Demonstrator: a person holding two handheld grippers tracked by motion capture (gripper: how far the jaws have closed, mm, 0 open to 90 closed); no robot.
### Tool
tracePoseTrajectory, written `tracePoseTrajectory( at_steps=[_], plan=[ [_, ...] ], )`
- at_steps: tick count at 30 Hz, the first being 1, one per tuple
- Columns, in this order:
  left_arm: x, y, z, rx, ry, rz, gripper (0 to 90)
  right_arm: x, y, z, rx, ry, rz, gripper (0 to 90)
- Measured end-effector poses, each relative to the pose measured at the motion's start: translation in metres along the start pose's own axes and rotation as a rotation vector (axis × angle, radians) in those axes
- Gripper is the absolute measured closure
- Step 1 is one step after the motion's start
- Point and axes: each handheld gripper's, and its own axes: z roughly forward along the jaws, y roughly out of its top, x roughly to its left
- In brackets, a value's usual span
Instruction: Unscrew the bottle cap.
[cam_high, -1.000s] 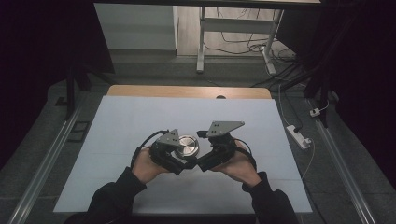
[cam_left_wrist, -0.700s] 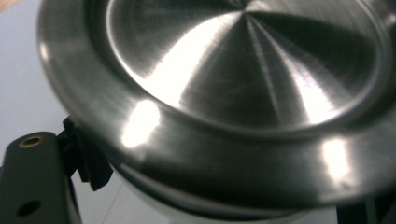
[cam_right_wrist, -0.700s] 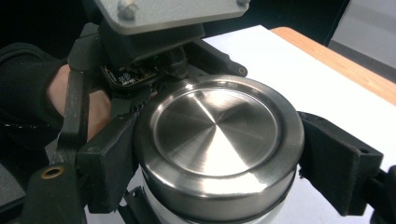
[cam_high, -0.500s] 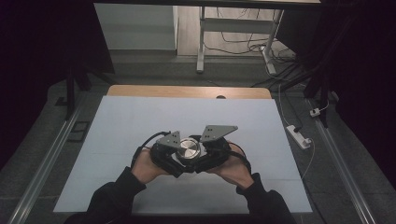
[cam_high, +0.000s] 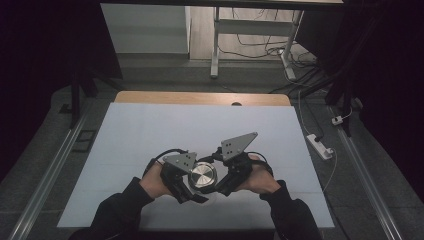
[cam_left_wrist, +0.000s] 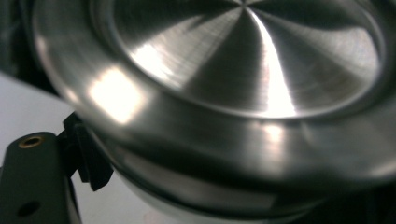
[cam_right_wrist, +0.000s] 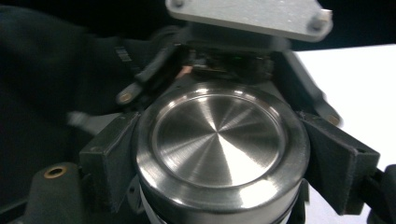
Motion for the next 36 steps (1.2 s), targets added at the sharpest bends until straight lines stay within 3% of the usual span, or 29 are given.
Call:
tracePoseTrajectory(
  at_steps=[2,4,6,10,13,15,21,26,29,36],
  plan=[
    [0.000,0.001,0.000,0.003,0.023,-0.005,15.4,0.001,-0.002,-0.002,-0.011,0.003,-0.009,17.5],
    [0.002,0.001,-0.004,-0.009,0.079,-0.036,15.4,0.001,-0.001,-0.005,-0.018,-0.045,0.004,13.1],
    [0.006,-0.001,-0.009,-0.026,0.151,-0.095,15.4,0.000,0.002,-0.011,-0.040,-0.114,0.030,10.5],
    [0.012,-0.005,-0.016,-0.023,0.306,-0.194,15.4,0.002,0.008,-0.018,-0.035,-0.308,0.046,9.7],
    [0.016,-0.009,-0.017,-0.021,0.376,-0.253,15.4,0.002,0.008,-0.013,-0.037,-0.398,0.078,9.7],
    [0.017,-0.010,-0.018,-0.024,0.393,-0.277,15.4,0.002,0.008,-0.007,-0.025,-0.458,0.114,11.0],
    [0.014,-0.007,-0.015,-0.008,0.395,-0.261,15.4,0.001,0.005,0.007,-0.025,-0.508,0.124,11.8],
    [0.013,-0.004,-0.013,0.005,0.375,-0.243,15.4,0.005,0.006,0.011,-0.030,-0.500,0.095,18.4],
    [0.014,-0.006,-0.015,-0.002,0.317,-0.222,15.4,0.008,0.008,0.008,-0.010,-0.487,0.070,19.7],
    [0.011,-0.008,-0.016,-0.023,0.186,-0.154,15.4,0.009,0.008,0.001,-0.009,-0.365,0.047,19.7]
  ],
)
